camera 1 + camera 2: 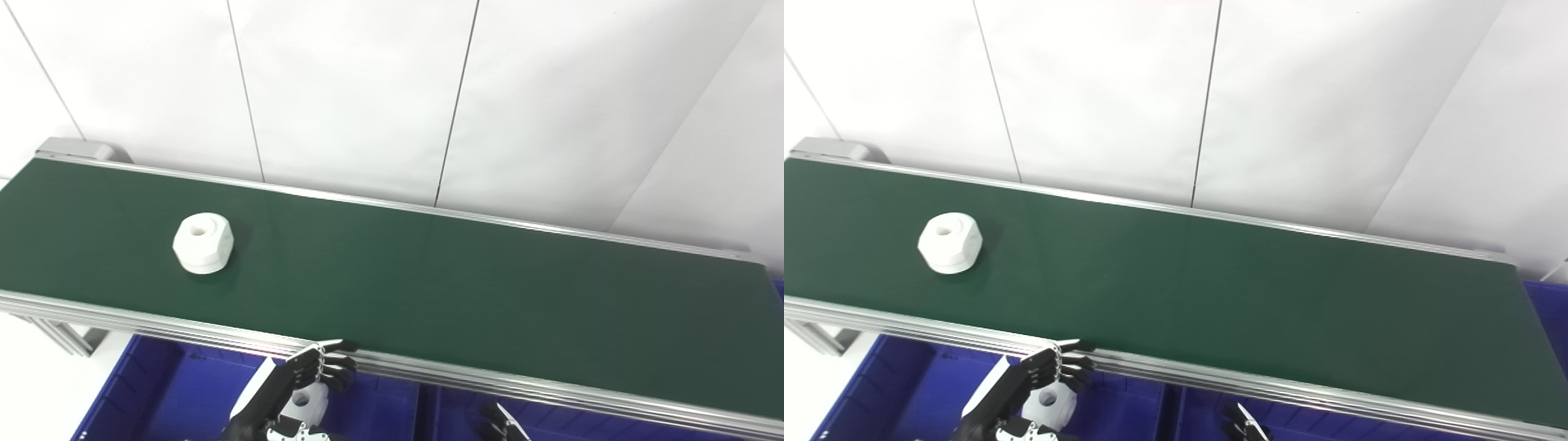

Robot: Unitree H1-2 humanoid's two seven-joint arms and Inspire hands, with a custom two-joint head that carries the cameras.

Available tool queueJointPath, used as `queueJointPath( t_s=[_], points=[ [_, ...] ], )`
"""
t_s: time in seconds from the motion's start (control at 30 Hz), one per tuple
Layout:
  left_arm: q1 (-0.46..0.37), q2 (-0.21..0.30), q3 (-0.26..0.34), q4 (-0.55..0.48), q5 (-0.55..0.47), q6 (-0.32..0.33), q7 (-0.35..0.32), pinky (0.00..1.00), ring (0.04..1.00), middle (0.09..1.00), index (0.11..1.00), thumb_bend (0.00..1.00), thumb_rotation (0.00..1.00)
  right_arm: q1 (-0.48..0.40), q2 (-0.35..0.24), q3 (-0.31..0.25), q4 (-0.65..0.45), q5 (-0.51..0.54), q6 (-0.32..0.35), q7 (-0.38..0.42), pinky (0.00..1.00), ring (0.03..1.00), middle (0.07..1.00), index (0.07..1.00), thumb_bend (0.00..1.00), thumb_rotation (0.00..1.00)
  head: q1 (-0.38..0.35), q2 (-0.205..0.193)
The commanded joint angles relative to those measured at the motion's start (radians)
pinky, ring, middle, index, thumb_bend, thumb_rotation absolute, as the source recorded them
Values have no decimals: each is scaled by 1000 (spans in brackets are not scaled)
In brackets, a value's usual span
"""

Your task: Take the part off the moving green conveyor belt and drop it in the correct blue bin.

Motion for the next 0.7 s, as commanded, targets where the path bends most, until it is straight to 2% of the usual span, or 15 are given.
queueJointPath(
  t_s=[0.0,0.17,0.27,0.33,0.5,0.6,0.67],
  points=[
    [-4,-23,22,-60,-18,-33,-13,547,606,692,762,938,292,-11,-8,4,-10,10,-61,-13,759,864,903,920,785,362,8,0],
    [-23,-54,75,-117,-42,-33,-68,555,614,714,759,917,280,-18,-15,13,-4,2,-61,-31,746,856,898,907,787,363,30,-10],
    [-49,-51,85,-128,-3,-33,-46,553,615,730,760,900,285,-24,-18,15,4,21,-61,-19,751,849,889,899,791,357,48,-16],
    [-71,-41,90,-124,14,-33,-32,555,624,742,760,899,297,-27,-23,21,4,13,-61,-26,742,845,880,891,783,346,52,-16],
    [-123,-24,128,-117,-31,-33,-103,569,651,763,772,910,262,-29,-34,36,-7,6,-61,-37,740,849,876,884,769,333,53,-14],
    [-159,5,134,-116,-14,-33,-128,601,712,820,802,899,295,-29,-35,38,-10,20,-61,-34,735,845,871,876,773,339,54,-13],
    [-180,18,138,-119,17,-33,-121,614,731,837,811,900,314,-32,-36,40,-10,22,-61,-38,720,836,866,871,774,338,62,-11]
  ],
)
